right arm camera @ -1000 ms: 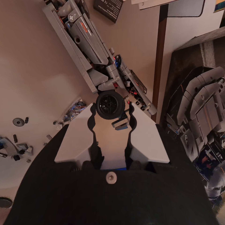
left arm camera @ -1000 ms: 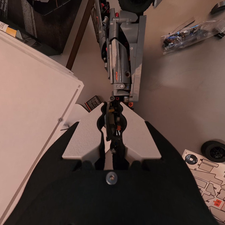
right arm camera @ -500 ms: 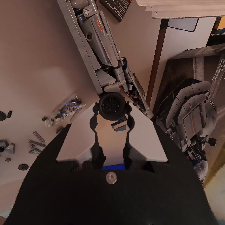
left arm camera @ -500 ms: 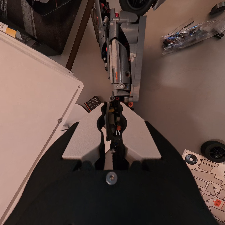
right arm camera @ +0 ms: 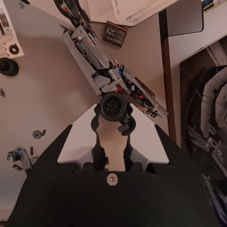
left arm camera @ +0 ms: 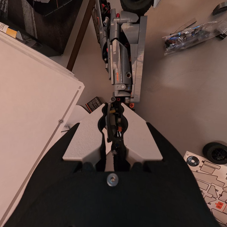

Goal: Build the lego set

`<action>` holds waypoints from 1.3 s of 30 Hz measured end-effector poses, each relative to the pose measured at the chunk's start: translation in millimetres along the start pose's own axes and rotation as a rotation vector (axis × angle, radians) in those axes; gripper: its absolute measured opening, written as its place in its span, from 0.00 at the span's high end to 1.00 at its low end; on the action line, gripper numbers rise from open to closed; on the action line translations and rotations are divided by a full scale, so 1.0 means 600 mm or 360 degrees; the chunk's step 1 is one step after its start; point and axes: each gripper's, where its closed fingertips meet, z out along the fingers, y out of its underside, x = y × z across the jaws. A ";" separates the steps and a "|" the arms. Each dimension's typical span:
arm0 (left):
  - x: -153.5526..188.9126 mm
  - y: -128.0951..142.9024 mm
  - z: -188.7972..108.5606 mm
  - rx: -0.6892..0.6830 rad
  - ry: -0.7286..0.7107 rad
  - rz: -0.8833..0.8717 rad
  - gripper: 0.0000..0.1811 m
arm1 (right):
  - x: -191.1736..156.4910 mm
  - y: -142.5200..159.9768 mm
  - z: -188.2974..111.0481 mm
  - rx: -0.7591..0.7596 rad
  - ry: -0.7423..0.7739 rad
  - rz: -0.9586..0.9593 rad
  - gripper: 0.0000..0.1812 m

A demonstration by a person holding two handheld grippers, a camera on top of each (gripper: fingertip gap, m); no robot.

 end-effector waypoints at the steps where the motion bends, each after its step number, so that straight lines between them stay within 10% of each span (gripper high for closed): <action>1: 0.000 0.000 0.000 0.0000 -0.0001 -0.0001 0.91 | 0.000 0.000 0.000 0.0046 -0.0030 0.0031 0.76; 14: 0.002 -0.001 0.000 0.0010 0.0014 -0.0003 0.91 | -0.005 0.001 -0.003 0.0420 -0.0200 0.0182 0.76; 39: 0.001 -0.001 0.000 -0.0005 -0.0016 0.0001 0.91 | 0.005 0.008 0.012 0.0315 0.0129 0.0424 0.78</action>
